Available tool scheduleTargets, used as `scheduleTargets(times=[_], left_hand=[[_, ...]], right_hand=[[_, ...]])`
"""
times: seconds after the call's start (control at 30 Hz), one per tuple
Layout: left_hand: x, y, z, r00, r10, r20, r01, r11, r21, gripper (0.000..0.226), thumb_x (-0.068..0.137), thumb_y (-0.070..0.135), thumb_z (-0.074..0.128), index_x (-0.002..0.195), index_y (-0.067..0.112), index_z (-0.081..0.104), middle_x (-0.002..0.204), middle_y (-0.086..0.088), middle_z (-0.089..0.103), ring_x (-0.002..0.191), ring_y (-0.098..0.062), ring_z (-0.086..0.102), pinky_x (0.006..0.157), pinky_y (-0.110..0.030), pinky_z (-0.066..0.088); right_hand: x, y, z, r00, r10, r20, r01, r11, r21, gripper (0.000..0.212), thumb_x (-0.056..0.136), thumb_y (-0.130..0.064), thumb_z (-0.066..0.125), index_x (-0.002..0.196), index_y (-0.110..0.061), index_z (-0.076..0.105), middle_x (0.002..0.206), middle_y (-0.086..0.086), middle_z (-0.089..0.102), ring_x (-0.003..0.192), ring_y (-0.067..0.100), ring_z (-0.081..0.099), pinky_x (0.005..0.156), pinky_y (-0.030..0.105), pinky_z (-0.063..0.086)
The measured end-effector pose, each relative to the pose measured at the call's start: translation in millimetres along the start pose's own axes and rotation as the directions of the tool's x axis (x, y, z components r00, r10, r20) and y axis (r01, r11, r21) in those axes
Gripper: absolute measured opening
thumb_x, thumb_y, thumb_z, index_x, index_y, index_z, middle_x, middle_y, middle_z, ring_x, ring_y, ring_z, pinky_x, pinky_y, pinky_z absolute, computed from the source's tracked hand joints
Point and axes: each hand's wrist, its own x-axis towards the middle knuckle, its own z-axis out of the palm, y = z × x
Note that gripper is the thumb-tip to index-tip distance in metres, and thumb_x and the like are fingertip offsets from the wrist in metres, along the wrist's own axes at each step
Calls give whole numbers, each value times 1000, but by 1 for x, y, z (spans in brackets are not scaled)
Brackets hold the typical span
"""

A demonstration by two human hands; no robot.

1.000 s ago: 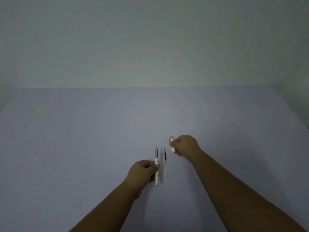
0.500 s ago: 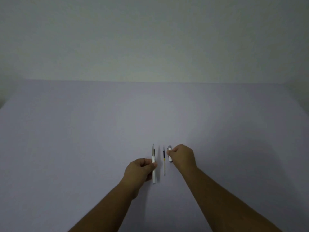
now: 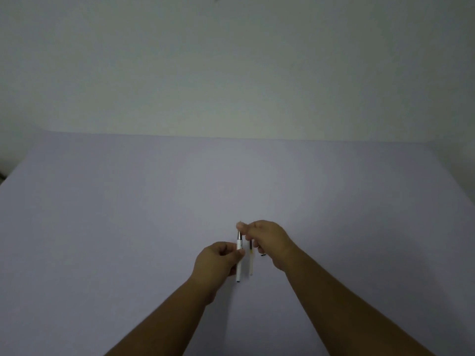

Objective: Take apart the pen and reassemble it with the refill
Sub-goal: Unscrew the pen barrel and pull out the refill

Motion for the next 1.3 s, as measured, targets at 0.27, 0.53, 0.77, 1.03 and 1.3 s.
scheduleTargets(times=[0.27,0.53,0.77,1.03,1.3], left_hand=[[-15,15,-1,991,110,73,-123,971,207,17,91,23,55,87,14,69,88,-12,69,79,-22,62,81,-39,55],[-19,17,-8,962,-15,272,49,991,-121,15,87,19,63,96,9,69,78,-4,71,70,-15,67,70,-27,56],[-25,17,-5,961,-26,277,90,971,-221,18,93,15,54,95,10,72,82,-6,74,78,-19,69,68,-25,58],[-32,18,-3,975,45,216,-8,986,-167,9,88,10,61,92,5,68,75,-10,70,68,-18,68,66,-26,57],[-38,18,-3,974,56,217,-9,977,-213,15,91,10,56,91,8,72,78,-11,72,71,-20,70,65,-24,58]], right_hand=[[-11,-14,-3,993,-108,56,110,993,-34,21,75,-29,74,66,-13,64,62,0,57,60,13,49,63,33,42],[-14,-13,-9,990,-109,86,101,991,91,8,76,-20,74,72,-14,71,55,-9,62,59,10,50,61,25,43],[-17,-17,-15,989,-116,93,105,987,118,10,78,-20,73,76,-11,72,62,-4,63,60,8,50,61,22,45],[-23,-22,-18,985,-134,109,119,984,136,12,81,-18,69,83,-7,73,72,2,63,65,11,50,68,26,45],[-28,-24,-17,981,-114,155,79,973,215,8,83,-17,68,86,-11,72,76,1,61,70,13,52,68,25,46]])
